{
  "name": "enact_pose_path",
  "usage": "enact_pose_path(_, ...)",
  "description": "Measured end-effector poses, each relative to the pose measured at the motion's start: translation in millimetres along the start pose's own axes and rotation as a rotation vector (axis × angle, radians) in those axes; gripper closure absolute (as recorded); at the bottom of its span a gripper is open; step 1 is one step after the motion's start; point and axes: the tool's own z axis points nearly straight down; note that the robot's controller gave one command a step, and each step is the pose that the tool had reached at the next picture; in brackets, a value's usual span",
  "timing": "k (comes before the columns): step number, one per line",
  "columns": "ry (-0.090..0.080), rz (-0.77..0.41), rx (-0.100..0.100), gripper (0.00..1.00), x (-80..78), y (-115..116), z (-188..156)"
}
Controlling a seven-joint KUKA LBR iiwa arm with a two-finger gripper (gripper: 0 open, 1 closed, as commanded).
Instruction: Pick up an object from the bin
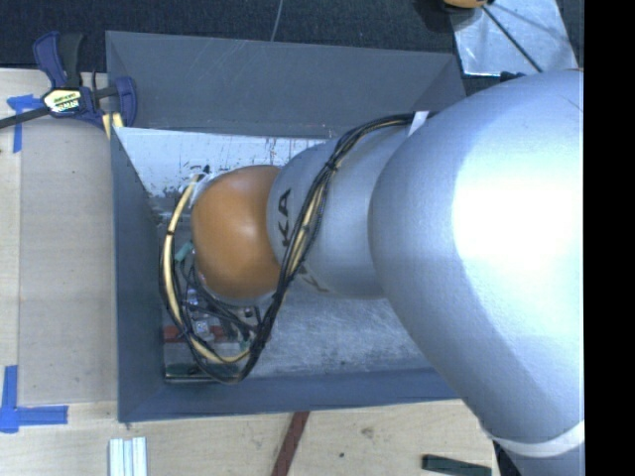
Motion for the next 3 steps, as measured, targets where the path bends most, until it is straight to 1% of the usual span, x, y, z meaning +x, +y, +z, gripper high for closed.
enact_pose_path(1,-0.001,-0.018,0.001,1.0,3.7,-4,-27)
enact_pose_path(2,0.001,-0.015,0.001,1.0,6.3,-8,-33)
enact_pose_path(3,0.003,-0.008,0.002,1.0,6.2,-10,-73)
